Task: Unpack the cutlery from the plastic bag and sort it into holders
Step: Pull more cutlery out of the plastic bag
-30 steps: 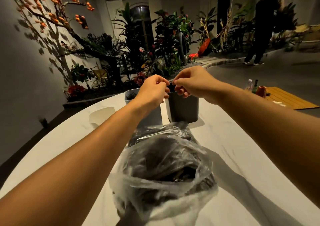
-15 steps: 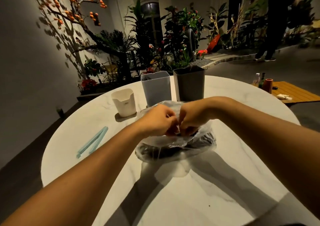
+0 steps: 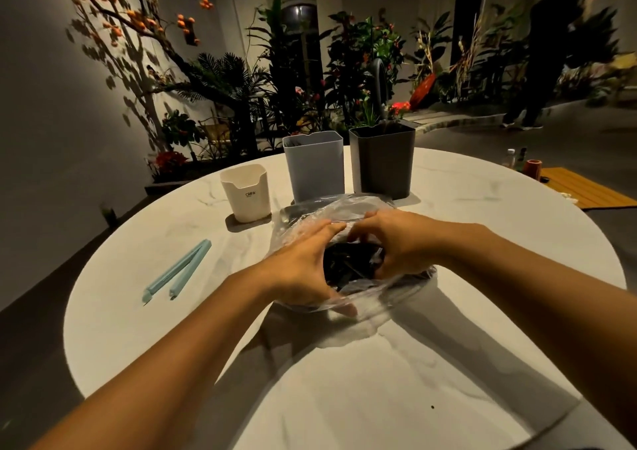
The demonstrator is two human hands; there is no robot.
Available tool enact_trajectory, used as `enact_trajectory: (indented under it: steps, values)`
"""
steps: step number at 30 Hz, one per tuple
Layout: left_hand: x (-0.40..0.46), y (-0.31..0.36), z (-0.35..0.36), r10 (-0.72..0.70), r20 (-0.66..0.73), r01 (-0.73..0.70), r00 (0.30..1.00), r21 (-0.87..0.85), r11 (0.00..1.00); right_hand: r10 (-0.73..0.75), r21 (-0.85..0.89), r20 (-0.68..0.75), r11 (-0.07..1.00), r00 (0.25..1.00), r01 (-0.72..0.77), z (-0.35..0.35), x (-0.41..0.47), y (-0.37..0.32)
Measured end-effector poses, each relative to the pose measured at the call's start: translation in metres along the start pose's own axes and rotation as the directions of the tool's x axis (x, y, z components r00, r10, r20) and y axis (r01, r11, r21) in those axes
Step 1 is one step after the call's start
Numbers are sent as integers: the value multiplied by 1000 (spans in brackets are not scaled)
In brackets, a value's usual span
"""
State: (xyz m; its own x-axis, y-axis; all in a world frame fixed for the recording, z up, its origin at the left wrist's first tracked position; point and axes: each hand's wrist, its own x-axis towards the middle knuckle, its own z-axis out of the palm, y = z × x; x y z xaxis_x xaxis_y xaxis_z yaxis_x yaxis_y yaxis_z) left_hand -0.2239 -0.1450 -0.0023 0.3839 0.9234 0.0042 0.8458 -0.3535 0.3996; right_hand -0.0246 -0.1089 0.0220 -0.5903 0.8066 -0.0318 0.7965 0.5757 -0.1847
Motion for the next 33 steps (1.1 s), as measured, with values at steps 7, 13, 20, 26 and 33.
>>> enact_trajectory:
  steps: [7,13,20,26,33]
  values:
    - [4,-22,4,20,-11,-19,1000,101,995,-95,117,114,990,989,82,3,6,-6]
    - [-6,-15,0,143,-298,-210,944,-208,955,-116,90,-51,989,992,120,21,13,-9]
    - [-16,-19,-1,11,-547,-359,837,-534,766,-229,47,-237,968,944,247,36,11,-15]
    - [-9,-28,14,-65,-531,-196,845,-420,886,-340,-111,-225,940,913,323,42,4,-24]
    - [-12,-25,20,-179,-596,-103,783,-407,908,-399,-271,-278,905,874,327,37,-3,-20]
